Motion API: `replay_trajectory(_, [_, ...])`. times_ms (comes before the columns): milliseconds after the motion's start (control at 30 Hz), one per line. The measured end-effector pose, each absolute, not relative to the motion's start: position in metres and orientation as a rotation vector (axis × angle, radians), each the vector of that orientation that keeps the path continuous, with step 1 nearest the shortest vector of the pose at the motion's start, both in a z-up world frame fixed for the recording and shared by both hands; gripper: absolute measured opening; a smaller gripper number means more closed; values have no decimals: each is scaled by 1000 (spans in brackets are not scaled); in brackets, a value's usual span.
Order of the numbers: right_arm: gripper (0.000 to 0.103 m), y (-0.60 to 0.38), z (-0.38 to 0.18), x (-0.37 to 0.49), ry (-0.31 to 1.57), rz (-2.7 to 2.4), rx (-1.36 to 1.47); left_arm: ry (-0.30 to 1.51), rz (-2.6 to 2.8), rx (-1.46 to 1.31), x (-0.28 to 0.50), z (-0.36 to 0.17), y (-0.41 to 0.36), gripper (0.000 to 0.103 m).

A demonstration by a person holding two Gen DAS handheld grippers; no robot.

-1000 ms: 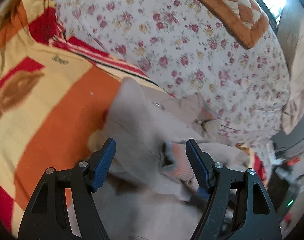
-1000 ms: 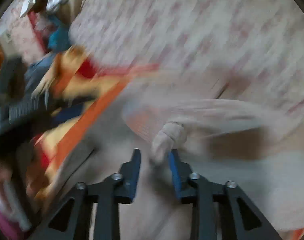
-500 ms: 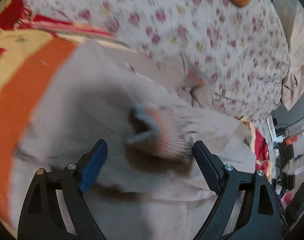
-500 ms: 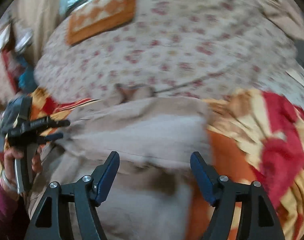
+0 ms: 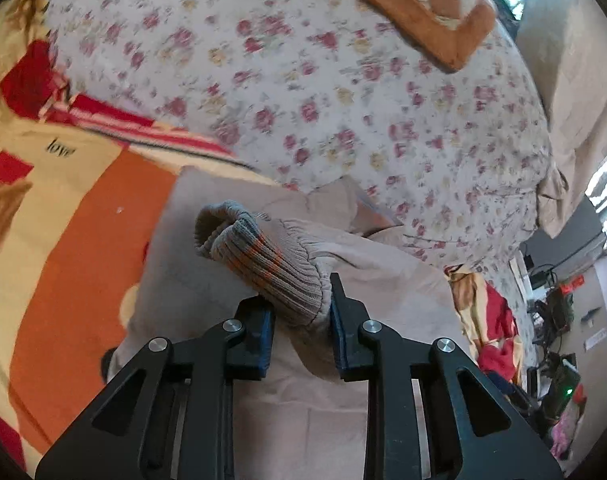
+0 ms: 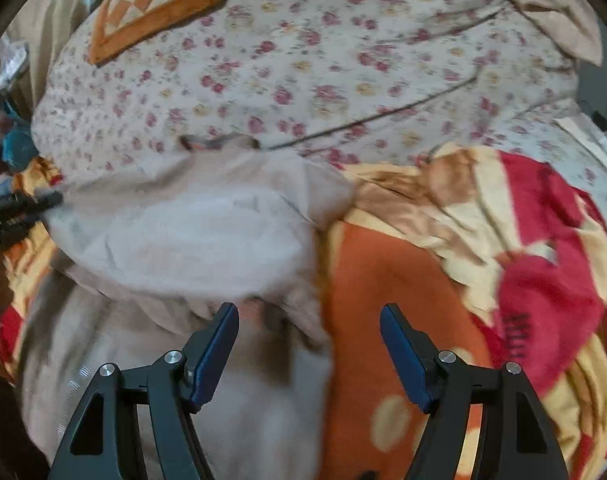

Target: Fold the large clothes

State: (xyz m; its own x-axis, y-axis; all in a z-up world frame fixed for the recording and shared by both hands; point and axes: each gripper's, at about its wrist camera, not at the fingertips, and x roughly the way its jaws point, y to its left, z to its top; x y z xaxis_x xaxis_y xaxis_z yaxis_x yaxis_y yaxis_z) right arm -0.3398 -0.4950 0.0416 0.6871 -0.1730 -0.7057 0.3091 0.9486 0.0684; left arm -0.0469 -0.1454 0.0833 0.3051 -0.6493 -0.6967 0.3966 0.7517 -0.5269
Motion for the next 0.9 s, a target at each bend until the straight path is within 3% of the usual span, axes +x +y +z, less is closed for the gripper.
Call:
replay_trajectory(100, [69,-484,32,-315,801,-239,124,1088,-677,-298,-41,74,-141,22])
replay_trajectory(167, [35,-480,20,-299,852,-216,102,1098,-659,-319,-37,71,-138,22])
replay_trajectory(233, [18,-483,21,-297,848,-219,115,1105,-663,-331,-36,71,-134,22])
replay_trajectory(267, [11,-485,27,-302,827,-207,139,1106,-671,-339,-36,72,-133,22])
replay_trajectory(400, [0,-488,55,-328,763,-200,171,1078,-724,-341,-42,84,-135,23])
replay_trajectory(567, [0,-477,57,-344,768,-195,112,1100,-685,-321,-39,77,-137,23])
replay_trajectory(600, [4,-477,55,-346,761,-228,79,1115,-675,-330,-38,73,-135,23])
replay_trajectory(700, [50,-476,44,-339,810,-245,36,1120,-665,-354,-36,71,-129,23])
replay_trajectory(800, [50,-475,32,-326,847,-230,25,1096,-672,-374,-36,78,-125,23])
replay_trajectory(900, [36,-482,24,-311,841,-260,27,1093,-676,-366,-36,79,-127,23])
